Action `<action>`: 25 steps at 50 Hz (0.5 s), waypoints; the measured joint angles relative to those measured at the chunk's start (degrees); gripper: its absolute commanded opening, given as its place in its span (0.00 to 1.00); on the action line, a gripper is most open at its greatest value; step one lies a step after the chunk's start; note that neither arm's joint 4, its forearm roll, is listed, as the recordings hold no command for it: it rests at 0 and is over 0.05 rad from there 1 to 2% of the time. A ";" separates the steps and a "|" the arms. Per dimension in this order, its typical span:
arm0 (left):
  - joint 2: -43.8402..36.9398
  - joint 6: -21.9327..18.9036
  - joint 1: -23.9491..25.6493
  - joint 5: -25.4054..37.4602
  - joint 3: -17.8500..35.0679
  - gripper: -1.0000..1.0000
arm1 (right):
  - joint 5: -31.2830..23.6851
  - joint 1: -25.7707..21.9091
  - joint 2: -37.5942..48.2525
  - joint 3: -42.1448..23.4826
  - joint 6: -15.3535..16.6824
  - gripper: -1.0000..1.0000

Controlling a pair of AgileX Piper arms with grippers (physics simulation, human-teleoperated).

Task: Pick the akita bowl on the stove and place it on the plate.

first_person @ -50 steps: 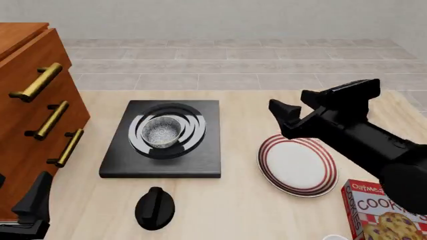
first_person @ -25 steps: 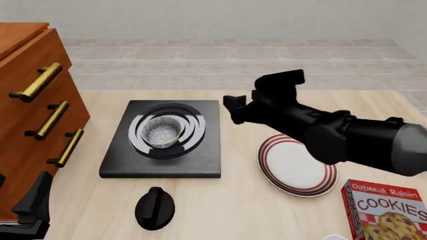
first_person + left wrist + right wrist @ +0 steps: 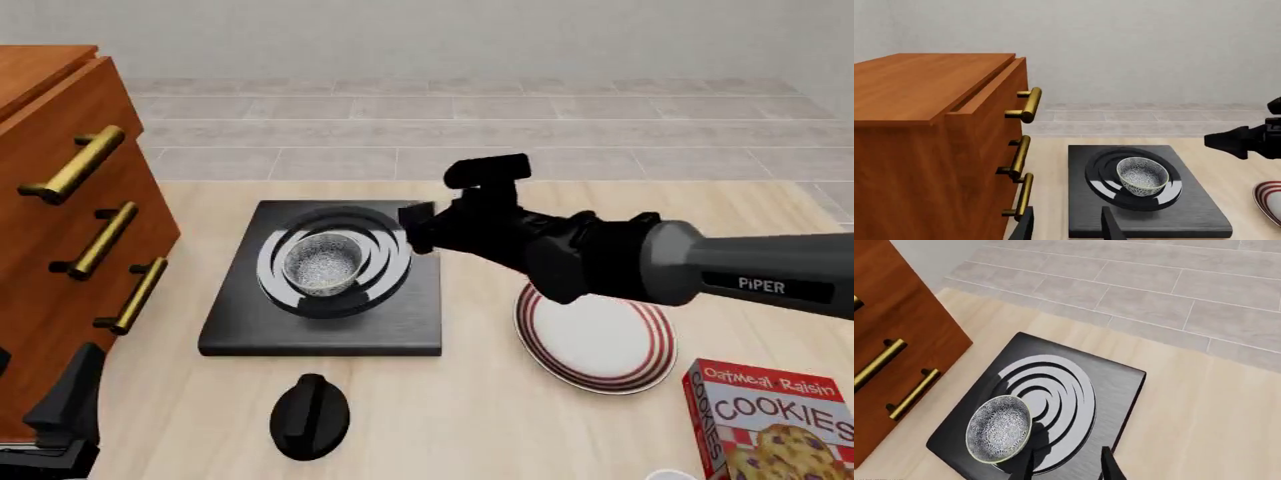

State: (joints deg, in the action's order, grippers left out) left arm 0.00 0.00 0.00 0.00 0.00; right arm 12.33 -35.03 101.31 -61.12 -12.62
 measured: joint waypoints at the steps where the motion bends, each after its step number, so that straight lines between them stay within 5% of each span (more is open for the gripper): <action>1: 0.00 0.00 0.00 0.00 0.00 1.00 | -0.11 -0.21 0.42 -0.37 -0.11 1.00; 25: 0.00 0.00 0.00 0.00 0.00 1.00 | -4.42 -4.75 7.55 -9.40 -2.39 1.00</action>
State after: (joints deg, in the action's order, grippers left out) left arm 0.00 0.00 0.00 0.00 0.00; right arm 7.91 -39.78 108.86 -70.52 -15.01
